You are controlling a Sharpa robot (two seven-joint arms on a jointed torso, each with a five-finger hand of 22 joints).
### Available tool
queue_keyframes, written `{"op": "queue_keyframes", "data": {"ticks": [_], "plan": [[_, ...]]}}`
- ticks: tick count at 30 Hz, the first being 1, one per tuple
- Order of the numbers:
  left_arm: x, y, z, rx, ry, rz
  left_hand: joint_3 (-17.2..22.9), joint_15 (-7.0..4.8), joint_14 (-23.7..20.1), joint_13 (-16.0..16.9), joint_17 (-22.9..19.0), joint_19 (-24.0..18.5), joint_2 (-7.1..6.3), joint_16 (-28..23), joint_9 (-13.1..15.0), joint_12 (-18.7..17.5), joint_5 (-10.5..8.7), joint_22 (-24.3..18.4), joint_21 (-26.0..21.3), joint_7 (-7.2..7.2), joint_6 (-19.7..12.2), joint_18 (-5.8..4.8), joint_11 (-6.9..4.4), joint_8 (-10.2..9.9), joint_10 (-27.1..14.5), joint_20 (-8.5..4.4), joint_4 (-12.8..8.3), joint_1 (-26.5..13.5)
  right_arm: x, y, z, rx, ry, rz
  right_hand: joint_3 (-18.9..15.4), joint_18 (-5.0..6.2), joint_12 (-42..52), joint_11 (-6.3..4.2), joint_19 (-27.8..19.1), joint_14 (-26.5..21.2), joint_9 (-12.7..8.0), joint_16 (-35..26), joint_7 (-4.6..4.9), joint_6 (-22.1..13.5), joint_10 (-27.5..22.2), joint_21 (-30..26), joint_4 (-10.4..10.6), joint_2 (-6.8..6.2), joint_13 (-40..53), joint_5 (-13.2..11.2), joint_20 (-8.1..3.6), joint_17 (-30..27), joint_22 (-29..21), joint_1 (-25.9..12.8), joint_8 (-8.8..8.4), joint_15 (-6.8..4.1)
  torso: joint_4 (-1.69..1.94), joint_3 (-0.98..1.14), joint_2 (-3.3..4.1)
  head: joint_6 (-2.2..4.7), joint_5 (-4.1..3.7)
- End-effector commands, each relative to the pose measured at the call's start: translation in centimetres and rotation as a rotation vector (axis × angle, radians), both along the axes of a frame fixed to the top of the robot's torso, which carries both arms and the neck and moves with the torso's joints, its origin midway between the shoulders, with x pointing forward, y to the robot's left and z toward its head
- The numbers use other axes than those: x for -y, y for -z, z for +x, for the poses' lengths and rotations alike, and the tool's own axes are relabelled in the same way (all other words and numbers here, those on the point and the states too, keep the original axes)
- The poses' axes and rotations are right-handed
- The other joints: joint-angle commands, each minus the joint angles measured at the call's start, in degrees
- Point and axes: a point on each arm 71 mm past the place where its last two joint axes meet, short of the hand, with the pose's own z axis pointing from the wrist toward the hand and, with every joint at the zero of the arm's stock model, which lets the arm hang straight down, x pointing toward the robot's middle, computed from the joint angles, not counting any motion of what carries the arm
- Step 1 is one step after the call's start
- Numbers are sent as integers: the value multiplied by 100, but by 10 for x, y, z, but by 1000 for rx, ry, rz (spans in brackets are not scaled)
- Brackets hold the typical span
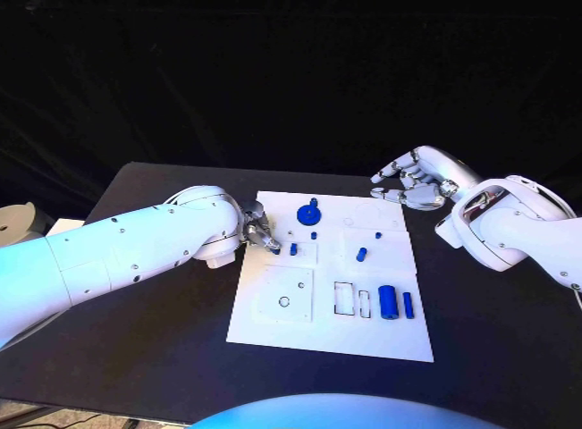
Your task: Assemble the parts on the task board
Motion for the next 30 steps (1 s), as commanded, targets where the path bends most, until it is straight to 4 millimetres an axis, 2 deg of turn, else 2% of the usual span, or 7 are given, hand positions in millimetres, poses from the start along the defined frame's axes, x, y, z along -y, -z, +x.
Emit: {"op": "queue_keyframes", "data": {"ticks": [1,7,18,30], "plan": [[1,3,-3,-26,24,25,792,-46,604,-6,1509,134,48,17,6,0,17,352,22,-22,36,-38,1,17,36,-21,-824,1,-1,1,0,-5,-12,-8,-43,118,-2,11,196,559,-7,-24,7,-17,143,-36,4,-17,923,23,18,1347,746,29,17,30,0,-3,-1,-3,-13],[2,3,-3,-32,29,30,793,-46,604,-7,1509,134,47,17,6,-1,18,353,23,-22,36,-38,1,17,37,-22,-826,0,-1,1,-1,-5,-12,-7,-43,118,-2,11,196,559,-7,-24,7,-17,143,-36,4,-17,923,23,18,1347,746,29,17,30,2,4,0,5,-20],[7,7,-3,-57,42,51,763,-45,604,40,1509,139,22,17,9,29,15,366,30,-32,62,-42,-3,11,82,-22,-812,-76,-1,1,-1,-5,-13,-6,-51,117,11,11,198,560,-8,-19,7,-17,148,-33,11,-15,929,36,18,1353,751,32,17,30,-10,-1,7,-18,-7],[9,11,-2,-79,41,70,513,-87,604,30,1509,168,-23,17,8,20,0,433,71,-121,169,-55,-63,-19,164,-50,-710,-322,-1,1,-1,-5,-14,-6,-52,117,7,10,198,559,-8,-23,6,-17,146,-34,11,-14,926,40,17,1348,749,35,17,30,-6,3,0,-40,-18]]}}
